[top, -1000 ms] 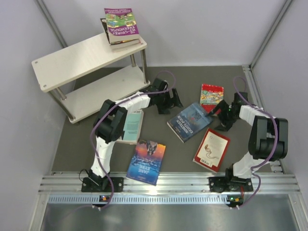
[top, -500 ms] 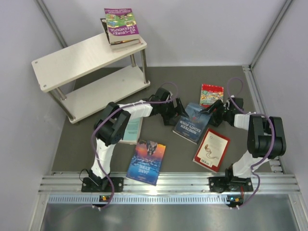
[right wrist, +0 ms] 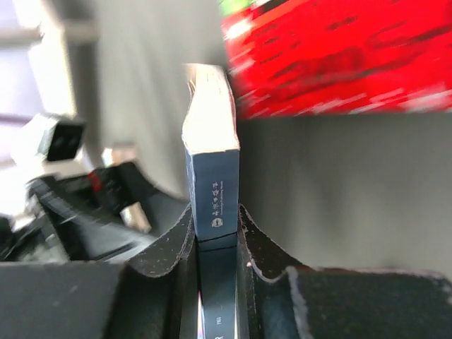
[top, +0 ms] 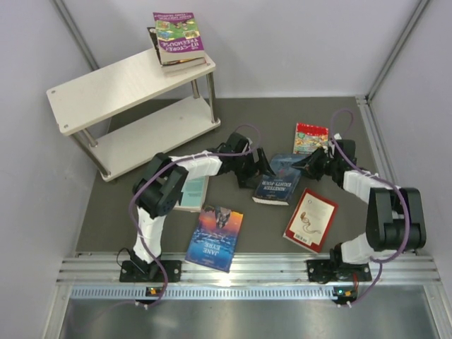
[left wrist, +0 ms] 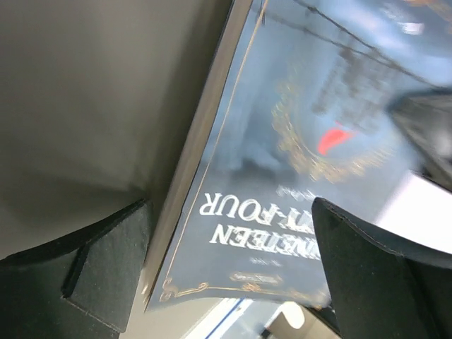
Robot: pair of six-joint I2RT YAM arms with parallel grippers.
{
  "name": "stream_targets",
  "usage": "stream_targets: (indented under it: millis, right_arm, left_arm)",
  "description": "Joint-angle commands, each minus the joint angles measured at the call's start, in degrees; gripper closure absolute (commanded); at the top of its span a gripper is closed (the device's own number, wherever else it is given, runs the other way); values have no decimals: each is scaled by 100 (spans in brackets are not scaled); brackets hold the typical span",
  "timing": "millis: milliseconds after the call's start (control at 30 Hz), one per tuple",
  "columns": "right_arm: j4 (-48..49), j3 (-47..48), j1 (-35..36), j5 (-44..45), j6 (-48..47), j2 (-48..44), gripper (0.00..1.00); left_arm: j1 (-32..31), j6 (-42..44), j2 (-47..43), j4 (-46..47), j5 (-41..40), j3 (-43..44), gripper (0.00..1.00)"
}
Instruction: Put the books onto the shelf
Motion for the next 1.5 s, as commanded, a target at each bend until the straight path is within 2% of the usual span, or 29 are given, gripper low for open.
stream_targets:
  millis: [0,133,233,433,467,767,867,1067,1167,1333,1467]
  right_arm:
    - [-533,651,465,-820,64,-838,100]
    - [-1035,1354,712,-1287,266,-1323,100]
    - [-843,1216,817,-1446,880,-1675,100]
    - [238,741,826,-1587,2304,-2404,100]
    - [387,705,826,-1578,2654,-2570,100]
    - [3586,-165,905,-1219,5335,-2950,100]
    - [4193,-358,1124,-964,5740,-2994,100]
    - [4475,-543,1537,-542,5786,-3038,100]
    - [4642,-675,1670,-339,5804,-2994,100]
    - [4757,-710,1810,-260,5795,-2853,100]
    - [4608,-509,2082,-295,5637,-2643,100]
  left_arm:
    - [-18,534,-939,-298,-339,-265,1]
    - [202,789,-1732,-378,-419,-757,1]
    - [360,685,-2303,-247,-235,-1125,1]
    - [615,36,-3489,500,205,-1899,1]
    - [642,-79,-3778,867,318,-1996,1]
    - [721,-1872,-4879,3216,451,-3349,1]
    - [721,-2189,-5072,3664,364,-3657,1]
    - [712,-2743,-5476,4333,91,-4088,2]
    - [712,-2866,-5732,4211,3,-4107,8]
    - [712,-2691,-6267,3605,-85,-3940,33]
    - [712,-2253,-6479,2894,134,-3502,45]
